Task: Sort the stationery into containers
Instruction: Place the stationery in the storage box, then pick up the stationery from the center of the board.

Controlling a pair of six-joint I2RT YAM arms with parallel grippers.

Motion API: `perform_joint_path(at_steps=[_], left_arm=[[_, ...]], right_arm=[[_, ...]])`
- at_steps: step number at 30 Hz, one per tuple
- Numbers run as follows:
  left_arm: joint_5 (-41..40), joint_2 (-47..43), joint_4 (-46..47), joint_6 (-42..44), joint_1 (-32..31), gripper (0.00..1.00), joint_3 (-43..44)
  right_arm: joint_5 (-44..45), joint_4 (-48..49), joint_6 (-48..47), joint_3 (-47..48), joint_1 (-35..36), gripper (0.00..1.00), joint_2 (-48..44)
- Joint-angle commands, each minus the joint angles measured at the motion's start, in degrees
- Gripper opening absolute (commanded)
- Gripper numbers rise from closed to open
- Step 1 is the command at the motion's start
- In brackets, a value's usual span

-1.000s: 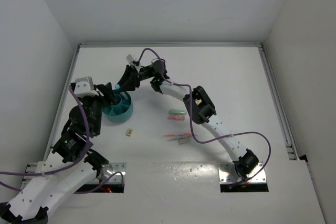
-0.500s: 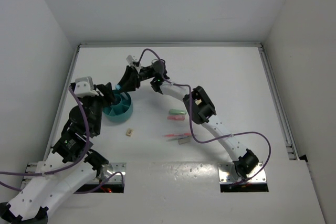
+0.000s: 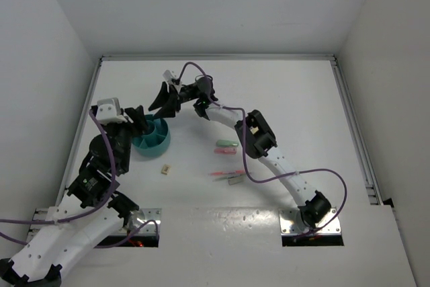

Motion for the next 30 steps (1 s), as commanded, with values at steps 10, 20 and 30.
perform_joint_path(at_steps=[10, 20, 30], left_arm=[[-0.7, -0.9, 1.1, 0.6, 0.5, 0.63, 1.1], [1.0, -2.7, 1.1, 0.0, 0.5, 0.63, 1.1], [4.1, -3.2, 1.1, -1.0, 0.5, 0.63, 1.7]], right_arm=[[-1.3, 4.1, -0.4, -4.4, -1.4, 0.44, -8.5], [-1.3, -8.4, 1.9, -16.6, -11.8, 0.00, -24.5], [43.8, -113.9, -61.1, -16.5, -19.0, 0.74, -36.8]])
